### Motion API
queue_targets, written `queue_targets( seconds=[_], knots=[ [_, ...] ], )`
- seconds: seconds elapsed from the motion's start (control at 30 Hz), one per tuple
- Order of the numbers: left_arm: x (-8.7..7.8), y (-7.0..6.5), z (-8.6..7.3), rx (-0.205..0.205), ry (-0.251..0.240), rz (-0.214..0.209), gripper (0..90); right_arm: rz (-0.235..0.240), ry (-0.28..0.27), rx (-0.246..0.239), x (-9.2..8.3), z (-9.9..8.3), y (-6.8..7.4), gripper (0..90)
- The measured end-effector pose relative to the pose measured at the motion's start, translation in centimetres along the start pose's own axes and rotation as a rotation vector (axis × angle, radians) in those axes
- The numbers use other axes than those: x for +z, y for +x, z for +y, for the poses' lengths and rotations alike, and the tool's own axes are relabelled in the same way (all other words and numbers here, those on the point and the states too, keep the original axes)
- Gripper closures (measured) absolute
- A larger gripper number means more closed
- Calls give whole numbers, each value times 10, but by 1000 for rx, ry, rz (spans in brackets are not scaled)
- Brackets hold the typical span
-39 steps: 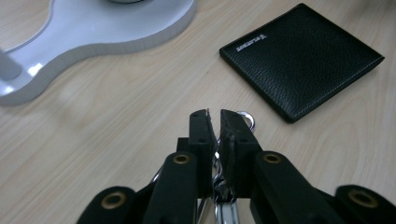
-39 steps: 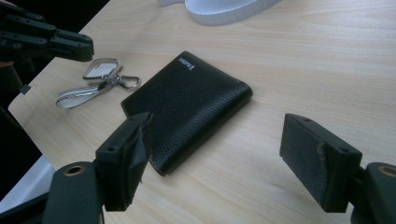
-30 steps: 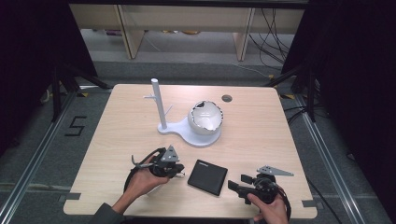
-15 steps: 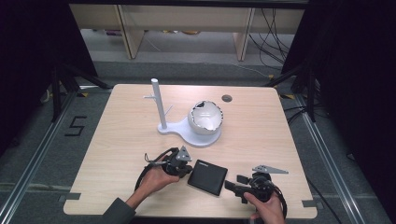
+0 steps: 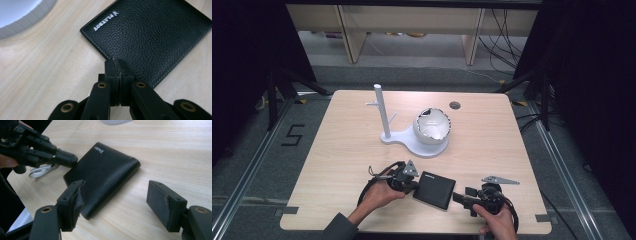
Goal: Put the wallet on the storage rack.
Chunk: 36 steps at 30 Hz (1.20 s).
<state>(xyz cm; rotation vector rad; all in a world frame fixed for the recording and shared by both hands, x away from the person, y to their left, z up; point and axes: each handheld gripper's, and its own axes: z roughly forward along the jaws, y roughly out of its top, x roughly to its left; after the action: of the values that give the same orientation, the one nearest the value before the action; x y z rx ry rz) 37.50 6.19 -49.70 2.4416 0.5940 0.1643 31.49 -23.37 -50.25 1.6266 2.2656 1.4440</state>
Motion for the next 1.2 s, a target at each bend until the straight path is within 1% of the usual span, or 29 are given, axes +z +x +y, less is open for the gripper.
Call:
queue_targets(
  seconds=[0.03,0.07,0.1,0.13,0.17,0.2,0.23,0.27,0.3,0.33,0.37,0.43,0.47,0.5,0.53,0.57,0.6,0.63,0.67,0.7,0.73,0.77,0.8,0.83,0.93,0.97,1.03,1.1,1.2],
  knots=[
    [1,-1,0,-7,-6,-13,879,12,10,38,-1,1,2,321],
    [1,-3,0,-11,-9,-15,879,-4,8,29,1,1,0,326],
    [0,-4,1,18,12,-16,879,-1,15,37,1,3,1,329],
    [1,-7,1,3,-5,-22,880,8,13,30,2,4,0,336],
    [1,-7,1,21,9,-33,877,-1,29,47,4,5,1,348],
    [1,-9,1,25,11,-45,877,-1,29,47,4,5,1,348],
    [3,-13,1,8,-12,-51,876,-13,29,35,5,7,0,356],
    [1,-13,2,46,15,-58,875,-4,18,18,6,8,-2,362],
    [3,-18,2,6,-11,-63,873,-15,26,30,7,9,-2,369],
    [3,-20,2,21,8,-73,872,-18,18,-6,8,11,-6,383],
    [3,-21,3,34,7,-80,870,-19,19,-10,9,13,-7,395],
    [4,-22,3,50,8,-74,868,-19,21,-7,11,17,-9,412],
    [5,-26,3,-1,-14,-77,868,-22,23,-7,12,18,-10,422],
    [4,-23,3,43,10,-76,867,-15,25,-12,13,21,-11,432],
    [4,-22,3,48,8,-76,867,-31,32,-16,15,23,-11,438],
    [4,-24,3,29,11,-74,867,-28,36,-19,16,24,-12,447],
    [5,-26,2,4,-13,-78,867,-30,38,-12,18,26,-12,451],
    [5,-25,2,7,-10,-78,867,-24,42,-20,19,27,-13,454],
    [3,-23,3,34,14,-74,867,-18,48,-24,20,28,-13,460],
    [4,-24,3,31,12,-74,867,-27,51,-18,23,29,-13,466],
    [4,-24,3,32,11,-74,866,-20,53,-21,23,30,-13,469],
    [5,-26,2,6,-11,-77,866,-26,53,-23,25,31,-13,473],
    [5,-25,2,10,-8,-76,867,-35,57,-25,26,32,-14,476],
    [4,-24,3,32,11,-74,867,-26,63,-17,27,33,-15,478],
    [4,-23,3,31,12,-74,867,-12,68,-23,30,37,-17,492],
    [4,-23,3,32,12,-74,866,-10,72,-8,32,38,-17,494],
    [4,-23,3,32,12,-75,866,3,80,-3,35,39,-20,496],
    [4,-23,3,32,12,-74,866,-1,91,6,38,40,-21,500],
    [4,-24,3,34,12,-74,866,31,102,27,42,40,-23,510]
  ],
)
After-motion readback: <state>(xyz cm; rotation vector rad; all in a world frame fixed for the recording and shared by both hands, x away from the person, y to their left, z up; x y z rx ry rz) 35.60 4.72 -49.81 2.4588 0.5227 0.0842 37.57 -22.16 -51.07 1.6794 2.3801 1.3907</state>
